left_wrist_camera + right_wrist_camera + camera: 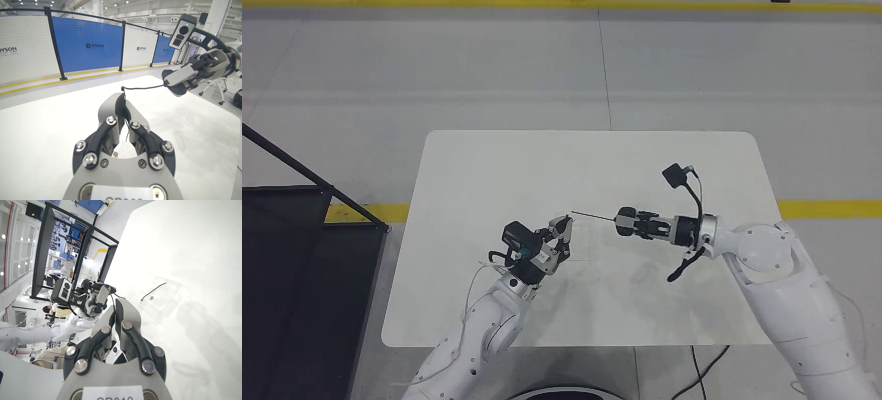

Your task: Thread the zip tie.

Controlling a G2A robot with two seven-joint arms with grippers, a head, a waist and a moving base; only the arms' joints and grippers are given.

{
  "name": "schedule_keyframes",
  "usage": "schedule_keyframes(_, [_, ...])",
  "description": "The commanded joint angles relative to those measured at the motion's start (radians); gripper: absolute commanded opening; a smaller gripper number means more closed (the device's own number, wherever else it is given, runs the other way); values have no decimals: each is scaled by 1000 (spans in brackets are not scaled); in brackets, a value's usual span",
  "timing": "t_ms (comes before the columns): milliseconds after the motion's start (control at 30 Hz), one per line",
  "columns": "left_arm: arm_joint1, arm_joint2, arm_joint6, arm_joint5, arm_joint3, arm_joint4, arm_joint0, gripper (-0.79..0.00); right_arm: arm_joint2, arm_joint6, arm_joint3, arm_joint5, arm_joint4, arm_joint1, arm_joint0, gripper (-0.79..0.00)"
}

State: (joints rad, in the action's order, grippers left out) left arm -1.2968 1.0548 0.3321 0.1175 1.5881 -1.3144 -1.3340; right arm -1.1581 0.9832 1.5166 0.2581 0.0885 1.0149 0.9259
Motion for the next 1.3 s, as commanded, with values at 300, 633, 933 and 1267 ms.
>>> schedule_keyframes(300, [0, 0, 0, 0, 0, 0, 0, -785, -41, 130, -10, 17, 110, -12, 11, -785])
schedule_keyframes(633, [0, 0, 0, 0, 0, 0, 0, -785, -7, 123, -9, -44, 100, -7, -12, -785])
schedule_keyframes(933, [0, 0, 0, 0, 0, 0, 0, -785, 21, 87, -28, -80, 103, 2, -37, -785])
schedule_keyframes(1267, [0, 0, 0, 0, 0, 0, 0, -785, 28, 86, -44, -91, 109, 4, -49, -785])
